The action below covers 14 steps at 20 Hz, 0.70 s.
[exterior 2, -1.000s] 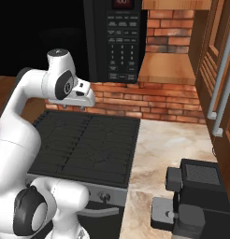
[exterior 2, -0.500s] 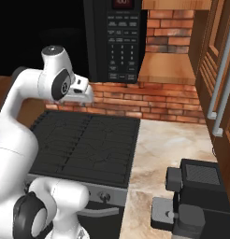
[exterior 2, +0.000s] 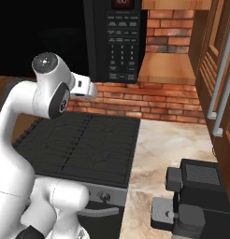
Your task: The microwave is finished heating the steak and mushroom. Take the bowl containing the food and place it on the dining counter.
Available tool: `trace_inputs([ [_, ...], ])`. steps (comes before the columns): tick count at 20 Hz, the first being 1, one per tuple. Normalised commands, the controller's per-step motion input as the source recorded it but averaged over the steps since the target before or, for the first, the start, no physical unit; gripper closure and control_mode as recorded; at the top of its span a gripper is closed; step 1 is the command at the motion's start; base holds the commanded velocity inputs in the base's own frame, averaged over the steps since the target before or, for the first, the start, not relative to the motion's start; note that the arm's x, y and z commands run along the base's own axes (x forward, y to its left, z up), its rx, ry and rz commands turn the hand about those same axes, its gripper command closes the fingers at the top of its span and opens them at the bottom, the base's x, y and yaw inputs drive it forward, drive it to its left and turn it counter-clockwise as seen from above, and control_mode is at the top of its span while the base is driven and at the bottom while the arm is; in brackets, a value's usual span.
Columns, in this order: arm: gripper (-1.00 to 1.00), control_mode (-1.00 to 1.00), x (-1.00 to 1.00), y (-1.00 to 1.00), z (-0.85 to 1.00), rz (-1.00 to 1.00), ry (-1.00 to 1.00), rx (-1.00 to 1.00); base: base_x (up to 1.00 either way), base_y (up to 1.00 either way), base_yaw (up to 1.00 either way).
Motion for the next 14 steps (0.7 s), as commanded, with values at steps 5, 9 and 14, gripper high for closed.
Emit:
trace_inputs([
  [5, -1.00, -1.00, -0.09, -0.29, 0.29, 0.00, -0.30, 0.04, 0.00, 0.00, 0.00],
  [9, -1.00, -1.00, 0.00, -0.15, 0.37, 0.00, -0.42, 0.00, 0.00, 0.00, 0.00],
  [14, -1.00, -1.00, 0.03, -0.06, 0.51, 0.00, -0.37, 0.00, 0.00, 0.00, 0.00],
])
